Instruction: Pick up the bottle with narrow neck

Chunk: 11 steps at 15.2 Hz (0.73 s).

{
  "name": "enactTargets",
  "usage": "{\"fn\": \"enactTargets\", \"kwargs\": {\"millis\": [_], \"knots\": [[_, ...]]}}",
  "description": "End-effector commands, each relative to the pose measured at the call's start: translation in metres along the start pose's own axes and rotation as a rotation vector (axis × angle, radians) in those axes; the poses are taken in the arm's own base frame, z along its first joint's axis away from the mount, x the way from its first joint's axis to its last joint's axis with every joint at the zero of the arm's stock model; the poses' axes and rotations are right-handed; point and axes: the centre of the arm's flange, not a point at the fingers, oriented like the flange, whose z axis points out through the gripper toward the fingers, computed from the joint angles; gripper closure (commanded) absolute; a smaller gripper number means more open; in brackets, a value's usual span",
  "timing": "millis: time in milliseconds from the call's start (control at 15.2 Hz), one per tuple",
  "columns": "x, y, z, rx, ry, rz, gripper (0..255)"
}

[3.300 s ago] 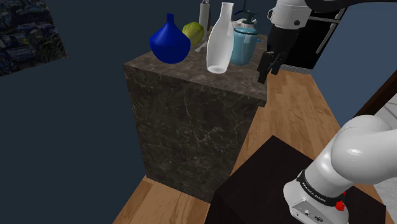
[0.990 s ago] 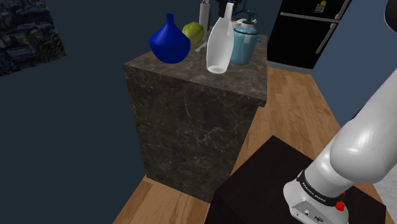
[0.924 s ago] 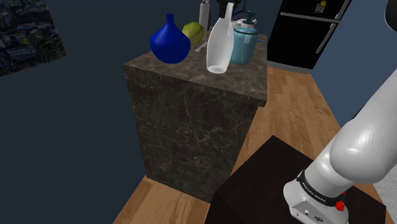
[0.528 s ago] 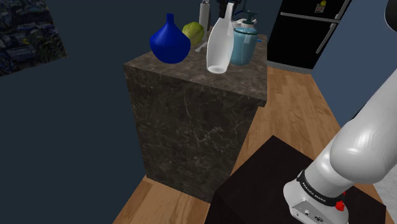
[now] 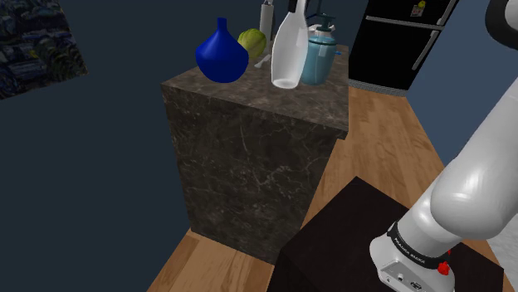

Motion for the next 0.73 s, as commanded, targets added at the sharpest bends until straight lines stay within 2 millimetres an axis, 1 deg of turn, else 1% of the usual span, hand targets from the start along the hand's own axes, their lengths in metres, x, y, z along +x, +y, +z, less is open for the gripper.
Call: {"fn": "enactTargets", "kwargs": {"millis": [0,528,660], "knots": [[0.001,0.000,-0.010,0.000,0.000,0.000,255],[0.003,0.001,-0.053,0.000,0.000,0.000,255],[0.003,0.001,-0.053,0.000,0.000,0.000,255]]}}
